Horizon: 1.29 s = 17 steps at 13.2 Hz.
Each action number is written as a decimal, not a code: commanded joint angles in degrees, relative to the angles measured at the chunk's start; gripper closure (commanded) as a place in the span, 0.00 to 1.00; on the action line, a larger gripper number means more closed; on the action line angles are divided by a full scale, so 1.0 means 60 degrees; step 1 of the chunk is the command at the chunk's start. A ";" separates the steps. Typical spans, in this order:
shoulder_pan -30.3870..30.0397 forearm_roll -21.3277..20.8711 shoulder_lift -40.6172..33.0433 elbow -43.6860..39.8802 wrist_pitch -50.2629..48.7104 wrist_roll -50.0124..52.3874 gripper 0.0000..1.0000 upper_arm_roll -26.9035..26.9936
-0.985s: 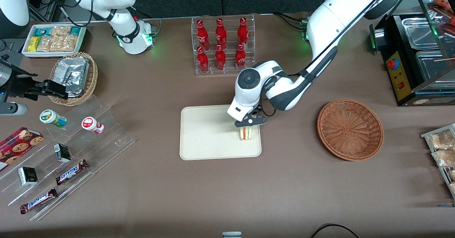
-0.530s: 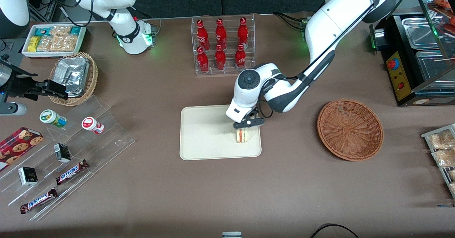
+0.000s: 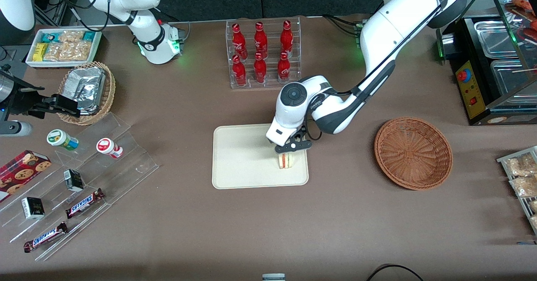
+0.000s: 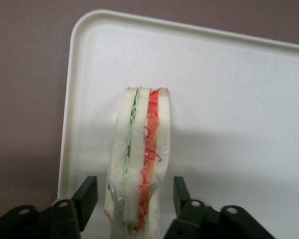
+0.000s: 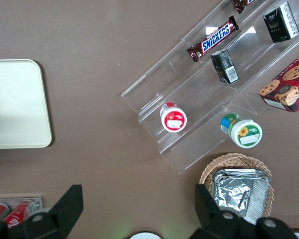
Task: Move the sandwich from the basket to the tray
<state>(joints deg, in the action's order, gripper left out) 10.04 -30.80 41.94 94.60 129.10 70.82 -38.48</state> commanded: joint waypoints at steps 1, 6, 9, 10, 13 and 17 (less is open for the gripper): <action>0.0069 -0.0009 -0.0864 -0.0181 -0.0961 0.0266 0.00 -0.0032; -0.0398 0.1133 -0.2929 -0.0444 -0.3537 -0.0025 0.00 -0.0047; -0.0823 0.1894 -0.3825 -0.1130 -0.5191 -0.0886 0.00 -0.0033; -0.0955 0.2070 -0.3928 -0.1452 -0.5865 -0.1282 0.00 -0.0032; -0.1029 0.2115 -0.4075 -0.2142 -0.6954 -0.1666 0.00 0.0026; -0.1848 0.2713 -0.4878 -0.2348 -0.7275 -0.2890 0.00 0.0055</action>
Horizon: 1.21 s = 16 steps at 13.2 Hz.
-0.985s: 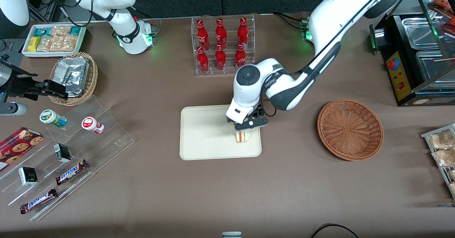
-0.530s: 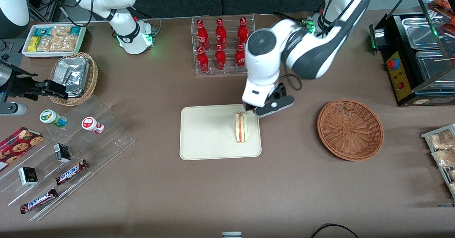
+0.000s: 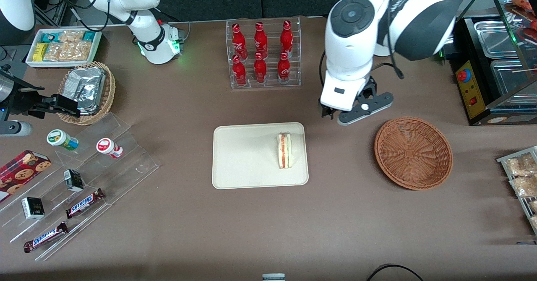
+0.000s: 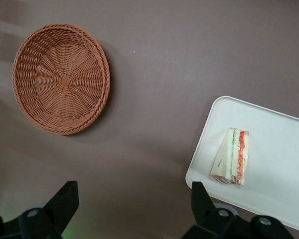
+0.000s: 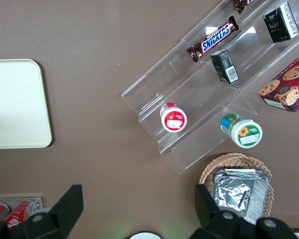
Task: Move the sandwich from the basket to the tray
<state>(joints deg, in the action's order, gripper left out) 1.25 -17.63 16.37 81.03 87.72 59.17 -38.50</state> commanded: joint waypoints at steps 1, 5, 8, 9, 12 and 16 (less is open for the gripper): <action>-0.0398 0.0666 -0.0736 -0.0159 -0.0687 -0.1477 0.00 0.0306; -0.0296 0.1807 -0.1774 -0.0614 -0.1933 -0.4258 0.00 0.2383; -0.0252 0.2395 -0.2537 -0.0599 -0.2518 -0.6265 0.00 0.3923; -0.0238 0.2584 -0.2684 -0.0599 -0.2753 -0.7012 0.00 0.4449; -0.0237 0.2704 -0.2992 -0.0555 -0.3192 -0.8553 0.00 0.5695; -0.0237 0.2808 -0.3300 -0.0424 -0.3414 -1.0033 0.00 0.6563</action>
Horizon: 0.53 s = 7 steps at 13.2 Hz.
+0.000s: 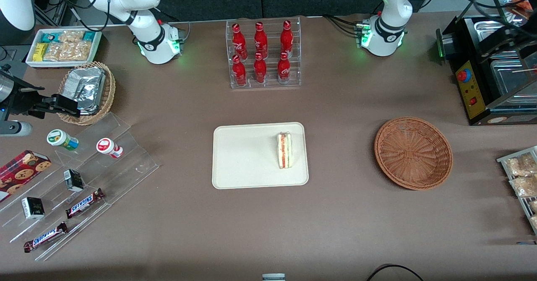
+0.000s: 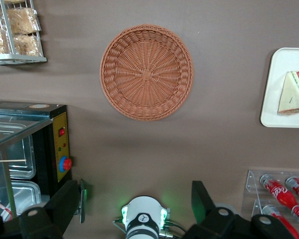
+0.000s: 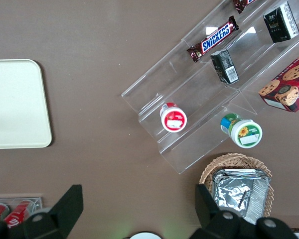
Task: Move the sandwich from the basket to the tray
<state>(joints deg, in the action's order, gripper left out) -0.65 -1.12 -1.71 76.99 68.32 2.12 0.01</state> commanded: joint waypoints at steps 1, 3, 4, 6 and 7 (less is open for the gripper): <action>0.0079 0.0011 -0.0243 0.0235 -0.0194 -0.0790 0.00 0.0145; 0.0079 0.0127 -0.0242 0.0235 -0.0194 -0.0836 0.00 0.0131; 0.0079 0.0157 -0.0184 0.0220 -0.0151 -0.0836 0.00 0.0145; 0.0065 0.0157 0.0064 0.0264 -0.0092 -0.0822 0.00 0.0145; 0.0065 0.0157 0.0153 0.0308 -0.0063 -0.0822 0.00 0.0145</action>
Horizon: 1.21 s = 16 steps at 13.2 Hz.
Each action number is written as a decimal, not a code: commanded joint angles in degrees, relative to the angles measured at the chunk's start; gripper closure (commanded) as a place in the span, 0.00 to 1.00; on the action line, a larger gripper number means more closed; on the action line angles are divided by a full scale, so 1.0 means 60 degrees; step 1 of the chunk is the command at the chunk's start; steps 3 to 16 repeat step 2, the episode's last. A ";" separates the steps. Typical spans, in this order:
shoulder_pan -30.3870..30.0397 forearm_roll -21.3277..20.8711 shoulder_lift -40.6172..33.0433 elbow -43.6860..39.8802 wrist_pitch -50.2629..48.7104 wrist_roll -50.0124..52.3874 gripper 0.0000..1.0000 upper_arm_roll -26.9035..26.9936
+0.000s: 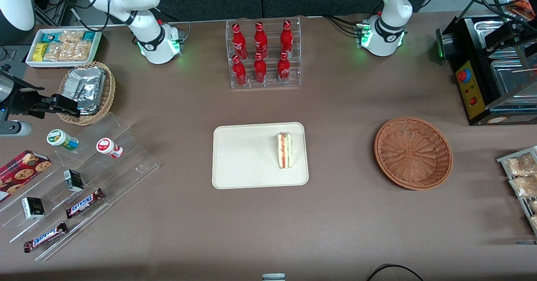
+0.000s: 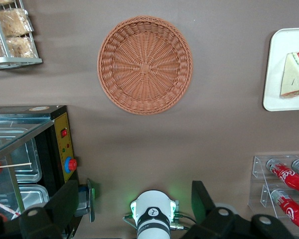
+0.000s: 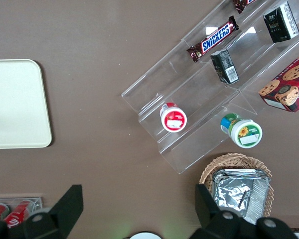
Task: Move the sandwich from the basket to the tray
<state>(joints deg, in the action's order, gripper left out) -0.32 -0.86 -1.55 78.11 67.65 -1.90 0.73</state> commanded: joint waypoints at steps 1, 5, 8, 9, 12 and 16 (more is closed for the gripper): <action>0.0009 0.0114 0.0286 0.0135 0.0194 -0.0153 0.00 0.0024; 0.0009 0.0056 0.0346 0.0165 0.0282 -0.0138 0.00 0.0024; 0.0009 0.0056 0.0346 0.0165 0.0282 -0.0138 0.00 0.0024; 0.0009 0.0056 0.0346 0.0165 0.0282 -0.0138 0.00 0.0024; 0.0009 0.0056 0.0346 0.0165 0.0282 -0.0138 0.00 0.0024; 0.0009 0.0056 0.0346 0.0165 0.0282 -0.0138 0.00 0.0024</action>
